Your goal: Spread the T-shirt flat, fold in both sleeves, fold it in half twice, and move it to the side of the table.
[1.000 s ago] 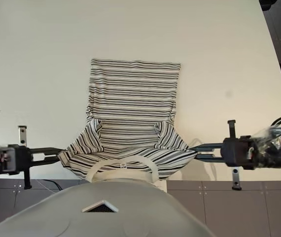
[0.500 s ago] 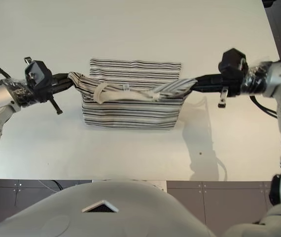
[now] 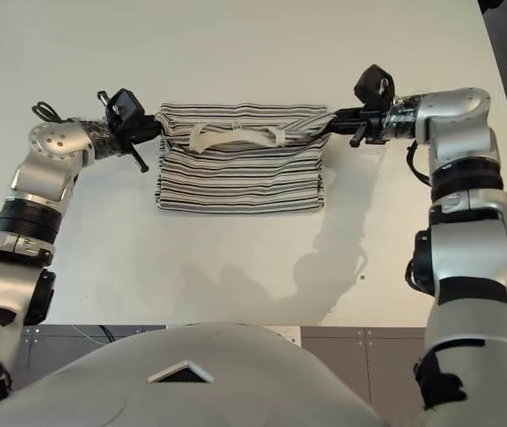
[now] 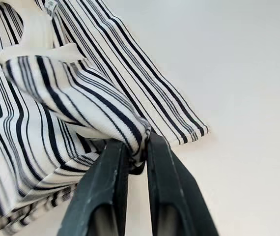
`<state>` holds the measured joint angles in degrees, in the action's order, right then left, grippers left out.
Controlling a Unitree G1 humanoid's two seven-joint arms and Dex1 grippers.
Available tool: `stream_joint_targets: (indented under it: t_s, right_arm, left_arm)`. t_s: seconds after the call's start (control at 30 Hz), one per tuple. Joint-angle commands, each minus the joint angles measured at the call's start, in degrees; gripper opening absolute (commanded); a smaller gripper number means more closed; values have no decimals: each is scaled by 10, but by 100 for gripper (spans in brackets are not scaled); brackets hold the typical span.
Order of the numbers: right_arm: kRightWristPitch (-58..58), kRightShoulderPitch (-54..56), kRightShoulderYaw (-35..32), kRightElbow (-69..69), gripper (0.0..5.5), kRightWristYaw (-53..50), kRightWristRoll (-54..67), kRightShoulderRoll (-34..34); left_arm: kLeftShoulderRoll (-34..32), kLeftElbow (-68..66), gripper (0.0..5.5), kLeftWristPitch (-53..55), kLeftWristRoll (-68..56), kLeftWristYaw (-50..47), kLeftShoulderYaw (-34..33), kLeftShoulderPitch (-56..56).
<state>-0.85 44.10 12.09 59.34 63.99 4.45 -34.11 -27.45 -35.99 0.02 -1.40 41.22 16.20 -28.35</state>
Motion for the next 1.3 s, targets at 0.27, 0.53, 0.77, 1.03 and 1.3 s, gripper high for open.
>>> stream_joint_targets:
  t_s: [0.27, 0.53, 0.77, 1.03, 1.3]
  right_arm:
    - [-27, -32, -60, 17, 238, -135, -10, 79]
    - [-84, -35, -89, -44, 370, -189, -16, 93]
    - [-238, -17, 28, 23, 370, -248, -191, 62]
    - [-397, 5, 191, 57, 370, -344, -414, -16]
    - [-474, -107, 241, -122, 370, -125, -341, -125]
  left_arm:
    - [78, -56, 147, -9, -27, -59, -81, -14]
    - [66, -87, 147, 3, 64, -164, -70, -48]
    - [39, 193, 147, -100, 181, -170, 10, 9]
    - [-44, 406, 147, -117, 312, -110, 136, 254]
    - [-98, 339, 147, -141, 359, -111, 124, 251]
